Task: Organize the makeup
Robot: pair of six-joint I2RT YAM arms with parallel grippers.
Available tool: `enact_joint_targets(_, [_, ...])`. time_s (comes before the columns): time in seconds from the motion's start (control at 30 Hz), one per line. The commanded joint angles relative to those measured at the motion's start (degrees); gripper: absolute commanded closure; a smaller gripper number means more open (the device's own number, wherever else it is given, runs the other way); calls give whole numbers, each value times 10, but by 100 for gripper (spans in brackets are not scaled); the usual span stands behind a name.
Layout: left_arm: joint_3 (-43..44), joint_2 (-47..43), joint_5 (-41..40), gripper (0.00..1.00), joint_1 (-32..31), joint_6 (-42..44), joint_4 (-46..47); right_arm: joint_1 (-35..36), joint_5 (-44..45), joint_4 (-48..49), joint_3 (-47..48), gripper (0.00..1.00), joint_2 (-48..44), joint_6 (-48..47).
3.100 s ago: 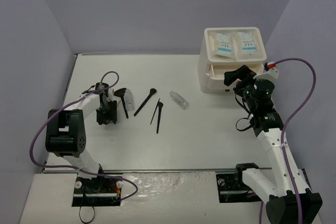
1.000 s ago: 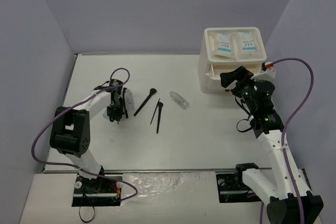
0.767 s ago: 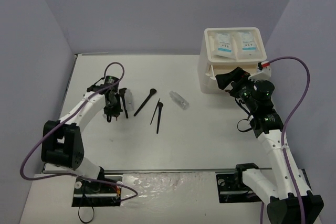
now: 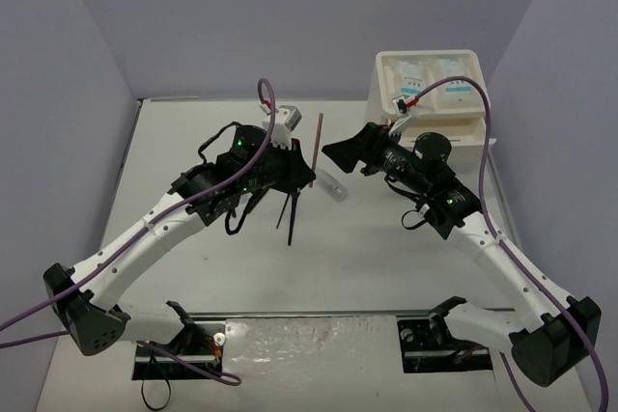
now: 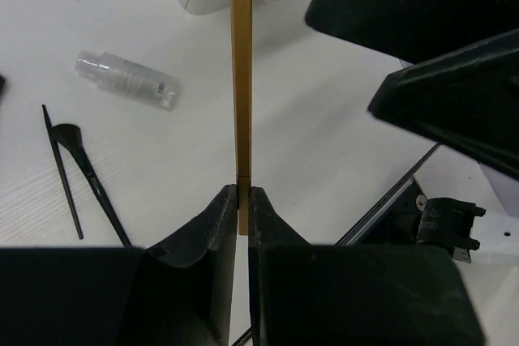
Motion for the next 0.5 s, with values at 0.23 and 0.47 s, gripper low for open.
enact_joint_targets(0.23, [50, 17, 28, 100, -14, -21, 48, 43, 55, 42, 49, 44, 43, -52])
enact_joint_targets(0.47, [60, 23, 30, 100, -14, -17, 36, 48, 64, 45, 49, 82, 54, -54])
